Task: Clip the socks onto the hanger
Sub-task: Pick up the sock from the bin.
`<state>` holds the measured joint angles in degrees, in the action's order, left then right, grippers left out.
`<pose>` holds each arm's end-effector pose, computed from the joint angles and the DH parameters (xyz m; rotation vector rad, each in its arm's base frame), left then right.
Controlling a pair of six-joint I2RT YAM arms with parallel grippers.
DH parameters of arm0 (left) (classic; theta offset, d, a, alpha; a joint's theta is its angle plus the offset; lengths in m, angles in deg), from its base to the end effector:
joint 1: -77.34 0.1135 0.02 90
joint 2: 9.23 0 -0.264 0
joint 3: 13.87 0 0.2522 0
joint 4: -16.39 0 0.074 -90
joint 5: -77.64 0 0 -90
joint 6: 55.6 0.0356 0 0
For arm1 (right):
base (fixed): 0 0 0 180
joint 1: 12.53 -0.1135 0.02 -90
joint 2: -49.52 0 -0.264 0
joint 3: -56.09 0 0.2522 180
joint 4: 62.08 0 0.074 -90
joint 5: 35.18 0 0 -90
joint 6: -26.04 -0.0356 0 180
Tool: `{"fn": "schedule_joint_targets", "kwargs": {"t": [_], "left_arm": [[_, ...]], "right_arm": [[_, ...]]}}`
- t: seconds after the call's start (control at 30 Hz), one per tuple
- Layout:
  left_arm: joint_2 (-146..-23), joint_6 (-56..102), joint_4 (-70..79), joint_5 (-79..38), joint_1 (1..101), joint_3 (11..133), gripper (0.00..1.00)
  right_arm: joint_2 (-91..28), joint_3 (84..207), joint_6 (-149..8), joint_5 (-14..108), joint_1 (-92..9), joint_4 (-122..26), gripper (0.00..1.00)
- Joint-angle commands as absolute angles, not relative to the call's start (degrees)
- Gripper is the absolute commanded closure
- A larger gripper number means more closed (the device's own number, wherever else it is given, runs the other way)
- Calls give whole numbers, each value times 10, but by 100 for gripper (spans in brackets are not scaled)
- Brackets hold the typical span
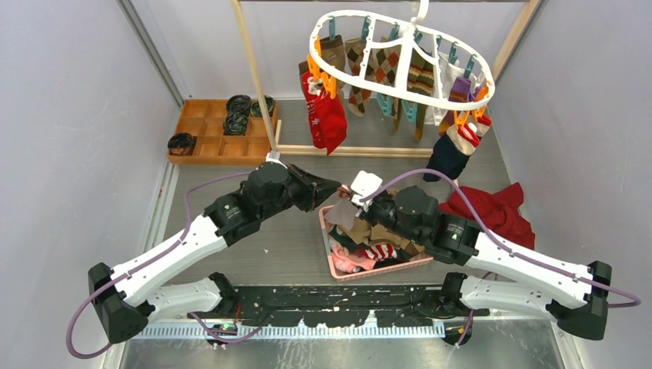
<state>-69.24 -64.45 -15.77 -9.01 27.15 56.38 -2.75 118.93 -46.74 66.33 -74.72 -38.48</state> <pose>0.1539 -0.1814 0.3461 -1.0105 2.1221 -1.5115 0.1054 0.1846 0.3440 -1.0412 1.4802 0.3805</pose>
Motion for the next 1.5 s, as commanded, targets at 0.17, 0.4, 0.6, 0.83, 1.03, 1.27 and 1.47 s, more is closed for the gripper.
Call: {"fn": "schedule_joint_targets", "kwargs": {"t": [0.17, 0.4, 0.6, 0.83, 1.03, 1.27, 1.47], "left_arm": [[-630, -571, -27, -93, 294, 503, 56], [-534, -307, 112, -130, 310, 421, 32], [-505, 33, 210, -291, 310, 374, 19], [-559, 255, 254, -435, 310, 416, 9], [-625, 261, 289, -539, 311, 455, 11], [-664, 197, 374, -589, 311, 445, 17], [-651, 216, 346, -582, 311, 436, 18]], "right_arm": [[37, 1182, -553, 679, -749, -430, 99], [112, 1164, -615, 638, -750, -385, 99], [134, 1174, -639, 583, -749, -343, 99], [118, 1187, -658, 515, -749, -337, 99], [109, 1200, -659, 494, -750, -342, 99], [107, 1205, -660, 492, -749, -347, 99], [117, 1203, -660, 502, -749, -351, 99]]}}
